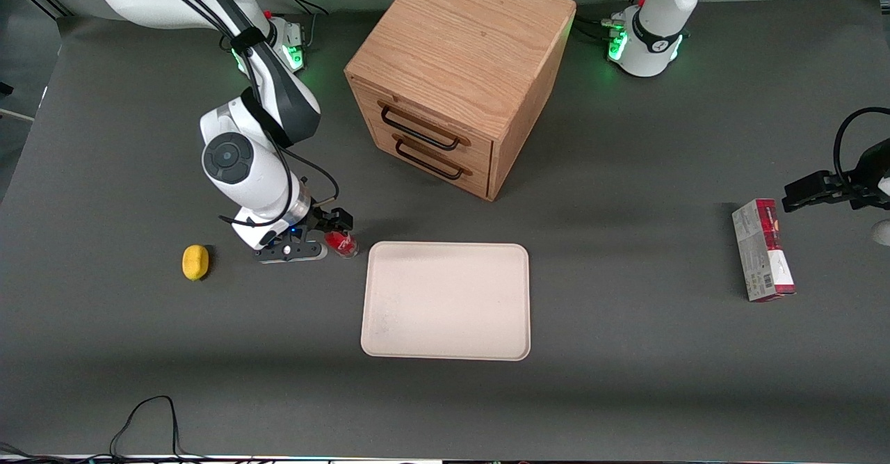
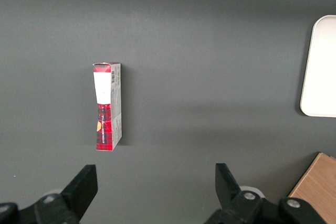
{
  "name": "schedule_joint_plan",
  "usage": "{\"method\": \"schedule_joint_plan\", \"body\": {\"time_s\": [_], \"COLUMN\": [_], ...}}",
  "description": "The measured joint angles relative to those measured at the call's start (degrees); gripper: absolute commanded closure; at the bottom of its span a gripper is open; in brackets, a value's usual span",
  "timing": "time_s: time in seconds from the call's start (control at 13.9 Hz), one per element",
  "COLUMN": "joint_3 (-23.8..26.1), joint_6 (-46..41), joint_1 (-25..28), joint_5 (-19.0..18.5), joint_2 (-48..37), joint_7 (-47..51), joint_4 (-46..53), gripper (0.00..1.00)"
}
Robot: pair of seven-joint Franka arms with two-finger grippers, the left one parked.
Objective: Place coke bottle on tray
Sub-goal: 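Close the right gripper around the bottle's body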
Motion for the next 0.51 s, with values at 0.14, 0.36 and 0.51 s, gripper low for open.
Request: {"method": "schedule_joint_plan", "body": {"time_s": [0.14,0.36,0.51], "joint_3": [0.0,0.0,0.0], "joint_6": [2.2,2.6,2.6], "joint_1": [0.0,0.0,0.0], "joint_5": [-0.1,-0.1,-0.1], "joint_2": [0.0,0.0,-0.1], "joint_7": [0.0,0.0,0.0], "joint_4": [-2.2,-2.9,-2.9], "gripper": [0.15,0.8,1.0]}}
